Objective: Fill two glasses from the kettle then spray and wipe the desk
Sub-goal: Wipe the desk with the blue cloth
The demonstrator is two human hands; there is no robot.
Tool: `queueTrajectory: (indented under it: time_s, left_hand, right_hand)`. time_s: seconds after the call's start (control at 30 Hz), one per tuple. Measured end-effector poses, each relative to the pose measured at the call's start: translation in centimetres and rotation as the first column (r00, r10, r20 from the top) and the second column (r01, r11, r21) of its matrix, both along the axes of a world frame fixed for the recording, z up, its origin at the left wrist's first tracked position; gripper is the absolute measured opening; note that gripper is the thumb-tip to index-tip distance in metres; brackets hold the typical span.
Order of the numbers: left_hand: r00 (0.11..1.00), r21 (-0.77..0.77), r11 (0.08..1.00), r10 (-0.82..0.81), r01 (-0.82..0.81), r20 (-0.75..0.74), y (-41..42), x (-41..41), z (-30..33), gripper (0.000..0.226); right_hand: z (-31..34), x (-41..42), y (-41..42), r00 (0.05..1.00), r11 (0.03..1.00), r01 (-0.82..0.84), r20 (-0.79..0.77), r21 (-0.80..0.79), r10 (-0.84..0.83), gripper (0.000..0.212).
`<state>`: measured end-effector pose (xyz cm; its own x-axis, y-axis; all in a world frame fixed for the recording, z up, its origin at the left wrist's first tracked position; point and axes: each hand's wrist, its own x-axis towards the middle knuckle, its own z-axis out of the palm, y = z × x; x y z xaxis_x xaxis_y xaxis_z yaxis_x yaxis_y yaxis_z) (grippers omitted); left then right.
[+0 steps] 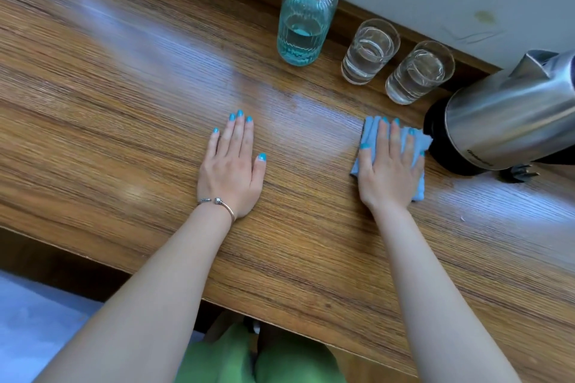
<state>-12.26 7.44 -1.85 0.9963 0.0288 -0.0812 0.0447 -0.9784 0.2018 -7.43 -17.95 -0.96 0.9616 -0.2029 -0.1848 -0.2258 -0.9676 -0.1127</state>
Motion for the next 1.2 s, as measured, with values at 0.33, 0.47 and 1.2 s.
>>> queueTrajectory:
  time_s: [0.33, 0.47, 1.2]
  left_hand:
    - [1.0, -0.015, 1.0, -0.005, 0.005, -0.001, -0.1, 0.1, 0.3, 0.069]
    - [1.0, -0.049, 0.999, 0.0, 0.0, 0.005, 0.0, 0.2, 0.4, 0.069]
    - [1.0, -0.053, 0.999, -0.009, 0.009, -0.006, 6.6, -5.8, 0.3, 0.066]
  right_hand:
    - [0.1, 3.5, 15.9, 0.918, 0.909, -0.395, 0.015, 0.134, 0.396, 0.058]
    - [-0.1, 3.9, 14.8, 0.883, 0.876, -0.466, 0.009, 0.125, 0.469, 0.057]
    - [0.5, -0.7, 18.0, 0.966, 0.964, -0.248, -0.055, 0.098, 0.254, 0.057]
